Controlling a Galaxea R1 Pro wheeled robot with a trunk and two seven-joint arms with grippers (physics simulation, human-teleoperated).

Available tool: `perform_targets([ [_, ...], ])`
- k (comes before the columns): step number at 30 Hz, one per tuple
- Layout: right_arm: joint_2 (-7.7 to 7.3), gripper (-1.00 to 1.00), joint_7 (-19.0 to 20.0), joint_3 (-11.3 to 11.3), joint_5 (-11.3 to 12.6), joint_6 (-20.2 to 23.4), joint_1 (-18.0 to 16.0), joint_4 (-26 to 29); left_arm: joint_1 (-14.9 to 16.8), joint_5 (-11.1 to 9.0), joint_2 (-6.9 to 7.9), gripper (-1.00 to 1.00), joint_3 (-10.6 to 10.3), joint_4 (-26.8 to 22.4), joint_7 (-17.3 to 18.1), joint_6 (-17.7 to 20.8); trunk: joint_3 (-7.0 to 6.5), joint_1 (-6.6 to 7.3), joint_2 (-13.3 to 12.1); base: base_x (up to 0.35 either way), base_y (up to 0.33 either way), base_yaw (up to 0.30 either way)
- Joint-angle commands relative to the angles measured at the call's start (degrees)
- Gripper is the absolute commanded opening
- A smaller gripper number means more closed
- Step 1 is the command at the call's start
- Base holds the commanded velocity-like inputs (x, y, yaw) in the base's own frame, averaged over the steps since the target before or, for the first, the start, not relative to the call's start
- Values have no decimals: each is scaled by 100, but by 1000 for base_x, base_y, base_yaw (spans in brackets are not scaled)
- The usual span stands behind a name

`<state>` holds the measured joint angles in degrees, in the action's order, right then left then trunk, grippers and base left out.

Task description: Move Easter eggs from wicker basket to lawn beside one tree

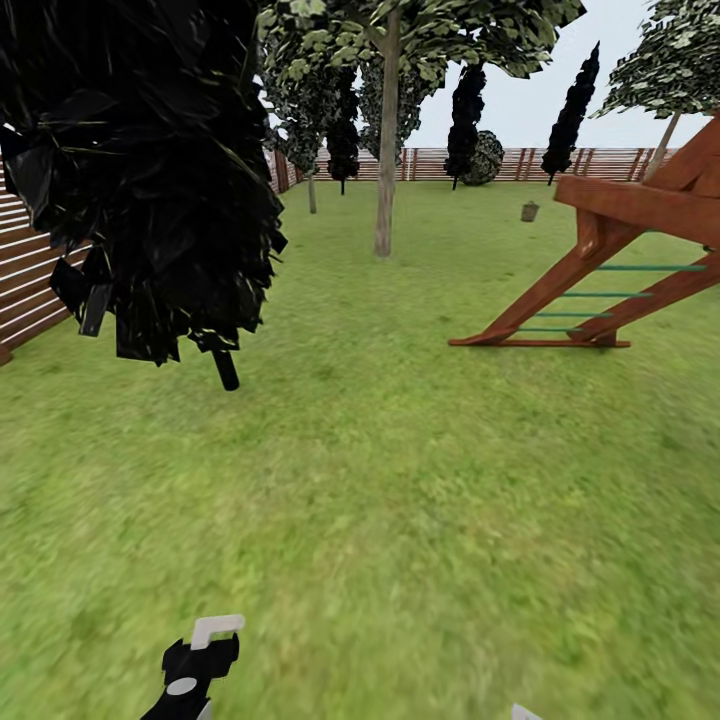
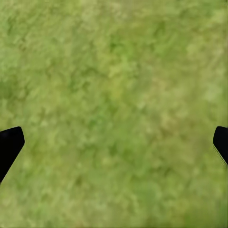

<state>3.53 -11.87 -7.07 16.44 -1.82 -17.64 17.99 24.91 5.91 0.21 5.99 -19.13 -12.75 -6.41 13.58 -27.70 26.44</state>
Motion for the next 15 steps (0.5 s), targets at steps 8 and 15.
perform_targets([
  [8,-9,100,-9,-13,61,-16,-3,3,5,60,-4,100,26,6,-3,-18,9,-6,8,319,-1,0],
  [15,-10,100,-5,-7,61,-20,-3,3,5,60,-4,100,25,6,-3,-18,9,-6,8,319,-11,0],
])
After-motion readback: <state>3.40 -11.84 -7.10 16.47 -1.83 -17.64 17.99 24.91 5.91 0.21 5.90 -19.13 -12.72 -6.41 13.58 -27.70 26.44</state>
